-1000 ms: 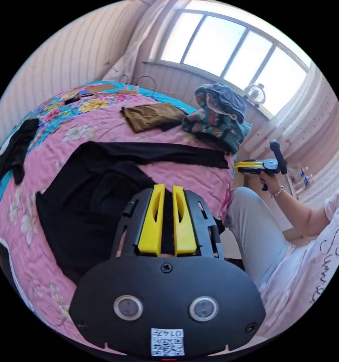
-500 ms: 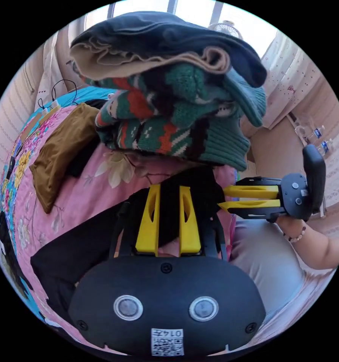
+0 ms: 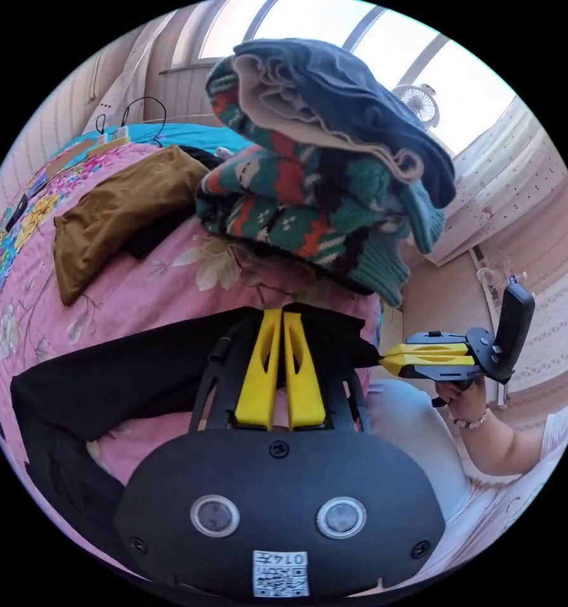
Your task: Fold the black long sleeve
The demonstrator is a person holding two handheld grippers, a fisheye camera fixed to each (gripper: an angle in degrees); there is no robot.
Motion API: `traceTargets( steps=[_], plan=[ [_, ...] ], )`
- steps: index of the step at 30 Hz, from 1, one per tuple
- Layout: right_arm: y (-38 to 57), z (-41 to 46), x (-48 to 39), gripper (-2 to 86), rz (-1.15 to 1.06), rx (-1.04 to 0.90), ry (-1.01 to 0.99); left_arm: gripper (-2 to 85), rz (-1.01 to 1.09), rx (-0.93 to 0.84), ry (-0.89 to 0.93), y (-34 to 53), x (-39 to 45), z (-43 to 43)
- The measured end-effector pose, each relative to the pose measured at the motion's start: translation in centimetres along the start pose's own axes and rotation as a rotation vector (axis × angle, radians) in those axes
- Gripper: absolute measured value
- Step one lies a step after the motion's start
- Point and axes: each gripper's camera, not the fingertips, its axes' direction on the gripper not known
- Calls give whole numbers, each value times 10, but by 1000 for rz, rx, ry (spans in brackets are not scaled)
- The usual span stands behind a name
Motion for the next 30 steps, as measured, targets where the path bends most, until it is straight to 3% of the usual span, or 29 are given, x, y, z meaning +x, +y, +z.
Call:
traceTargets(
  steps=[8, 14, 23, 30],
  plan=[
    [-12, -18, -63, -1, -170, 105, -306, -10, -117, 258, -33, 100, -29, -142],
    [-23, 9, -148, -2, -402, -35, -479, -10, -365, 414, -156, 230, -56, -228],
    [-21, 63, -252, -3, -669, -322, -546, -10, -660, 428, -182, 352, -80, -255],
    [-29, 88, -296, -2, -745, -459, -568, -10, -717, 400, -168, 382, -98, -265]
  ],
)
